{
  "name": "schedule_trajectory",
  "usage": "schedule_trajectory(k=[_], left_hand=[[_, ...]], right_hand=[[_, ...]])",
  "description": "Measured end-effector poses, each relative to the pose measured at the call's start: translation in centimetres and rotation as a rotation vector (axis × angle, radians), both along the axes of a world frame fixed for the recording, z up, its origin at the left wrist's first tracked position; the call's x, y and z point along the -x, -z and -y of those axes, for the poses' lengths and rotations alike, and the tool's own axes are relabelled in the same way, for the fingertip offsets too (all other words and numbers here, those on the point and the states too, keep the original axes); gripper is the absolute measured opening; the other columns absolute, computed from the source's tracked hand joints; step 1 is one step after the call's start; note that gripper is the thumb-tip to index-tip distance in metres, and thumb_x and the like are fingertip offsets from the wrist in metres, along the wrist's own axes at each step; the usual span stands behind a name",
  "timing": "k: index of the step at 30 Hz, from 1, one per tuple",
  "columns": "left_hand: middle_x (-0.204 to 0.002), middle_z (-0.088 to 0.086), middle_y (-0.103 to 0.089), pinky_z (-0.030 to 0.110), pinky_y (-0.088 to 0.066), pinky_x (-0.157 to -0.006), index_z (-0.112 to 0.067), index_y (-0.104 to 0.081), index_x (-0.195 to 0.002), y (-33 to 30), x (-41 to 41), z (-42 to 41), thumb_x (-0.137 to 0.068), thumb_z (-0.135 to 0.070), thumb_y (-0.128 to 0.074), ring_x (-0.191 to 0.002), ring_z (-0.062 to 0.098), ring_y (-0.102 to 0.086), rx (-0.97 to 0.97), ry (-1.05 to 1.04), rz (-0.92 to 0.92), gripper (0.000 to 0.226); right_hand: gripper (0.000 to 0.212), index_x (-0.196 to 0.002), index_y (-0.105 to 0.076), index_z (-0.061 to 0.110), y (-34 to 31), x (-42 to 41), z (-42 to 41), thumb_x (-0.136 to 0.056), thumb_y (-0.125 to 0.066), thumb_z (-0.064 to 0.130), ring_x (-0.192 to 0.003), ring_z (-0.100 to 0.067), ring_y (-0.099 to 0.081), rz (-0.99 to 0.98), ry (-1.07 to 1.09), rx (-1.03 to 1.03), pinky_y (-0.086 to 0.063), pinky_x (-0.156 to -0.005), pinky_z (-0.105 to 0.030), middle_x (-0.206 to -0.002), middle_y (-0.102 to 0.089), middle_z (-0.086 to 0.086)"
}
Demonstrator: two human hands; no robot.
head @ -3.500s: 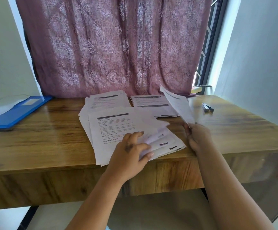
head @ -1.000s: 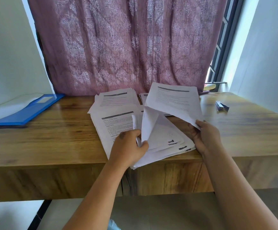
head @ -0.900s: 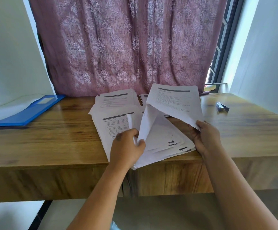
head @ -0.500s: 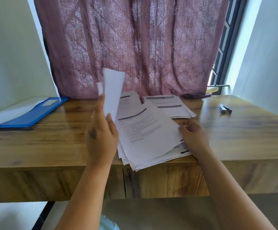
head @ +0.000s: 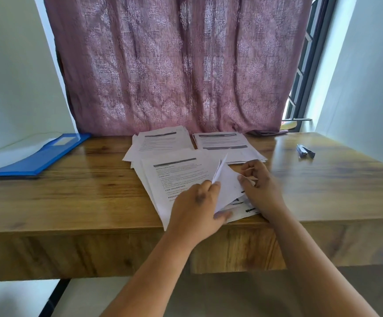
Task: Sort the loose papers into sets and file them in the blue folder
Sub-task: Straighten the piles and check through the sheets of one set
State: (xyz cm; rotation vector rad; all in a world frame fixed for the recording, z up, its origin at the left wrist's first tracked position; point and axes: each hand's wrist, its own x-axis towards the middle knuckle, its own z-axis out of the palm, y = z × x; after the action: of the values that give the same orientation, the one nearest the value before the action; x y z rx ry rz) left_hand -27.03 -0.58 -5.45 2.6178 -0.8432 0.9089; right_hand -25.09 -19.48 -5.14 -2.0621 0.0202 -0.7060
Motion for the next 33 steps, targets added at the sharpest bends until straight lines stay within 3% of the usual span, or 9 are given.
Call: schedule_trajectory(k=[5,9,12,14,17,19,21,29,33], left_hand=[[-0.124,0.007,-0.066,0.028,-0.059,-0.073,-0.013,-0.046,-0.142,0.1,-1.2,0.0,-0.088,-0.016,-0.069,-0.086,0.018,-0.071,0.099,-0.033,-0.043,0.059],[-0.134,0.005,-0.06,0.032,-0.058,-0.087,-0.019,-0.032,-0.151,-0.3,-1.7,-0.7,-0.097,-0.014,-0.057,-0.104,0.021,-0.068,0.238,0.018,-0.07,0.059],[-0.114,0.007,-0.064,0.031,-0.06,-0.073,-0.036,-0.005,-0.154,0.0,-1.9,-1.4,-0.094,-0.006,-0.058,-0.081,0.017,-0.067,0.253,0.058,-0.066,0.085],[-0.108,0.008,-0.061,0.028,-0.059,-0.064,-0.038,-0.012,-0.153,0.3,-2.2,-1.7,-0.09,-0.001,-0.062,-0.07,0.015,-0.062,0.201,0.042,-0.059,0.088],[-0.119,0.0,-0.059,0.021,-0.05,-0.072,-0.027,-0.045,-0.142,-0.5,-2.2,-1.9,-0.098,-0.024,-0.054,-0.086,0.013,-0.062,0.044,-0.035,-0.103,0.045],[-0.127,-0.001,-0.059,0.024,-0.048,-0.082,-0.025,-0.049,-0.139,-0.7,-2.3,-2.0,-0.095,-0.052,-0.05,-0.104,0.017,-0.061,0.023,-0.053,-0.177,0.051],[-0.134,0.0,-0.056,0.028,-0.047,-0.09,-0.025,-0.047,-0.139,-1.0,-2.4,-1.9,-0.087,-0.065,-0.053,-0.116,0.02,-0.056,0.001,-0.082,-0.258,0.066],[-0.132,-0.001,-0.06,0.025,-0.046,-0.092,-0.027,-0.053,-0.135,-0.9,-2.9,-2.2,-0.085,-0.061,-0.06,-0.116,0.017,-0.058,0.089,-0.085,-0.293,0.061],[-0.133,-0.003,-0.058,0.024,-0.045,-0.092,-0.027,-0.053,-0.135,-0.8,-2.7,-2.3,-0.08,-0.064,-0.064,-0.117,0.016,-0.056,0.144,-0.075,-0.295,0.067]], right_hand=[[0.015,-0.11,-0.054,0.004,-0.2,-0.2,0.4,-0.102,-0.044,0.012,-0.077,-0.032,-0.072,-0.037,-0.223,-0.518,-0.059,-0.066,-0.031,-0.092,-0.068,-0.019],[0.014,-0.101,-0.062,0.01,0.2,-0.9,0.5,-0.099,-0.048,0.009,-0.076,-0.022,-0.073,-0.144,-0.096,-0.411,-0.06,-0.074,-0.032,-0.091,-0.071,-0.016],[0.016,-0.097,-0.063,0.011,0.4,-1.1,0.4,-0.098,-0.048,0.007,-0.075,-0.02,-0.073,-0.154,-0.049,-0.401,-0.06,-0.075,-0.03,-0.088,-0.072,-0.013],[0.017,-0.096,-0.064,0.01,0.3,-1.3,0.5,-0.097,-0.047,0.006,-0.075,-0.019,-0.072,-0.153,0.008,-0.393,-0.06,-0.072,-0.029,-0.088,-0.071,-0.012],[0.019,-0.094,-0.065,0.011,0.3,-1.5,0.6,-0.095,-0.047,0.005,-0.074,-0.018,-0.07,-0.162,0.055,-0.369,-0.06,-0.074,-0.03,-0.088,-0.071,-0.011],[0.02,-0.091,-0.065,0.016,0.6,-1.5,0.5,-0.093,-0.048,0.006,-0.074,-0.017,-0.069,-0.181,0.071,-0.301,-0.06,-0.077,-0.036,-0.083,-0.072,-0.005],[0.023,-0.087,-0.066,0.02,0.7,-1.5,0.6,-0.091,-0.048,0.007,-0.075,-0.018,-0.07,-0.187,0.075,-0.27,-0.06,-0.078,-0.042,-0.078,-0.073,-0.001],[0.014,-0.089,-0.066,0.026,0.5,-1.3,0.6,-0.086,-0.061,0.014,-0.074,-0.016,-0.07,-0.208,0.073,-0.184,-0.061,-0.072,-0.043,-0.075,-0.074,0.005],[0.011,-0.089,-0.067,0.029,0.4,-1.2,0.8,-0.082,-0.072,0.021,-0.075,-0.018,-0.067,-0.227,0.085,-0.05,-0.057,-0.062,-0.033,-0.078,-0.071,0.003]])
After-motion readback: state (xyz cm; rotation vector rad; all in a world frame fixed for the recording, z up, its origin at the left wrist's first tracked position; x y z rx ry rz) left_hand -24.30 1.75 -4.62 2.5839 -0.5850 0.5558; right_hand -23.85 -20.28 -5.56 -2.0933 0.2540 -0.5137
